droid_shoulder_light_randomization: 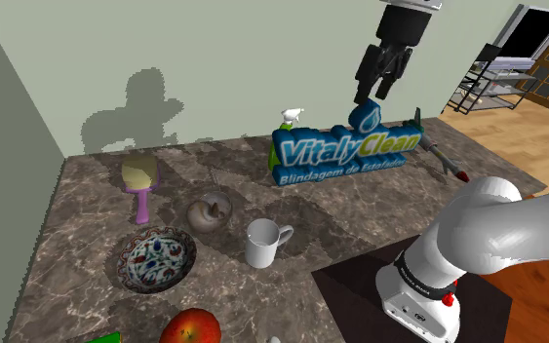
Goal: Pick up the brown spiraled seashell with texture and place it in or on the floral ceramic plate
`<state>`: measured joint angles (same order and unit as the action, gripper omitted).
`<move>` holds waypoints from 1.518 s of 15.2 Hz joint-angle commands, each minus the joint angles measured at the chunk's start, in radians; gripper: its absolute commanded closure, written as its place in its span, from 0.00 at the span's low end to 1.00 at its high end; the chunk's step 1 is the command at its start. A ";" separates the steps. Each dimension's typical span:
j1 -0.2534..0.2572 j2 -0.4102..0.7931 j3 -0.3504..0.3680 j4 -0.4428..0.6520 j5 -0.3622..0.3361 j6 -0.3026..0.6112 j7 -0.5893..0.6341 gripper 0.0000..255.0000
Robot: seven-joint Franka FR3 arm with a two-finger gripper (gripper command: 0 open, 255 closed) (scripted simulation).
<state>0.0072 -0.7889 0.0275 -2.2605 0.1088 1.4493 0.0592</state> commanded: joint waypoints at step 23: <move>0.054 0.598 0.403 0.050 -0.093 0.533 0.329 0.00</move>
<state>0.0618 -0.2317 0.4152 -2.2276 0.0365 1.9630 0.3674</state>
